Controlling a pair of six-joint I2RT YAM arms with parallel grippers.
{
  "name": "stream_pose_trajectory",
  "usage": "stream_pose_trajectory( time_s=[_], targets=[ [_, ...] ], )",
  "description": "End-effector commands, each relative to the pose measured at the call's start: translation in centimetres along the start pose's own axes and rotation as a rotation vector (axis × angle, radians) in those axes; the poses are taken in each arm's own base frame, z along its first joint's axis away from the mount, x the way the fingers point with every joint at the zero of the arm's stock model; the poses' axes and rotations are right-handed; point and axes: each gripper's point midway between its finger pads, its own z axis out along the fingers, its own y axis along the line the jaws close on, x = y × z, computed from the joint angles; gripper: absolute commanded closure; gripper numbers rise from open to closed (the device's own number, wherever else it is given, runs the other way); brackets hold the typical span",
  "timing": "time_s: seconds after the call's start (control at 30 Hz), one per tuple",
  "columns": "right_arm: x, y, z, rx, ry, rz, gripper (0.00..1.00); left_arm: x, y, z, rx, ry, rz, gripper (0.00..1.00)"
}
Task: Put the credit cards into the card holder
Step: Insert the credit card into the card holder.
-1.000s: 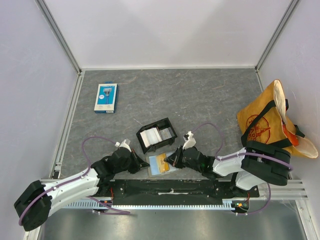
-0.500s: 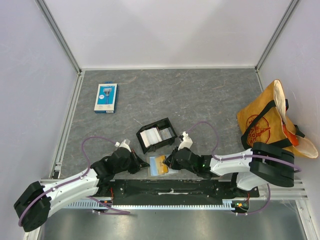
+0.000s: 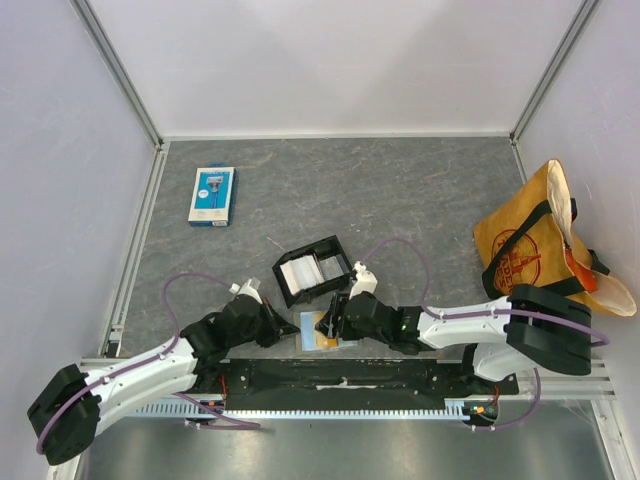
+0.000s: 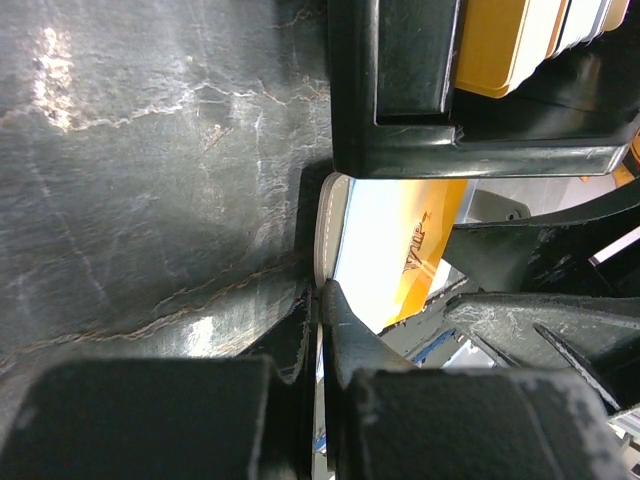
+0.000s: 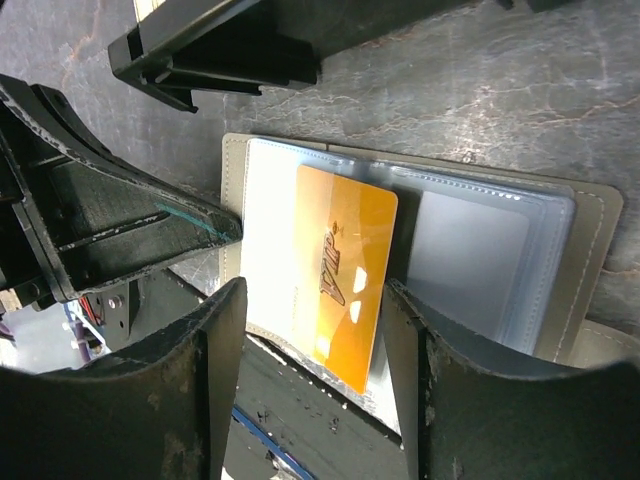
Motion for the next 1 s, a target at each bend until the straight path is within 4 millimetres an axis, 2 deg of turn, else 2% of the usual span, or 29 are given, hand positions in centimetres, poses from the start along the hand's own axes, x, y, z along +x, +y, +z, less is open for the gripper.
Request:
stream_pose_trajectory(
  time_s=[0.0,0.17,0.53,0.73,0.83,0.97],
  targets=[
    [1.0,0.5,0.3,0.019,0.064,-0.070,0.36,-0.1,0.4,0.1,0.002,-0.014,0.033,0.98],
    [1.5,0.8,0.5,0.062,0.083,-0.103,0.34,-0.4,0.2,0.0,0.011,-0.027,0.027,0.98],
    [2.0,3.9,1.7,0.008,0.108,-0.176,0.34,-0.4,0.0,0.0,0.016,-0.027,0.031,0.98],
    [1.8,5.1,2.1,-0.035,0.098,-0.199,0.38,-0.3,-0.1,0.0,0.019,-0.021,0.037,0.98],
    [1.6,4.6,1.9,-0.014,0.087,-0.199,0.37,-0.3,0.0,0.0,0.016,-0.020,0.039,0.98],
    [-0.4,3.9,0.7,0.027,0.014,-0.200,0.33,-0.3,0.2,-0.1,0.011,-0.021,0.039,0.98]
  ],
)
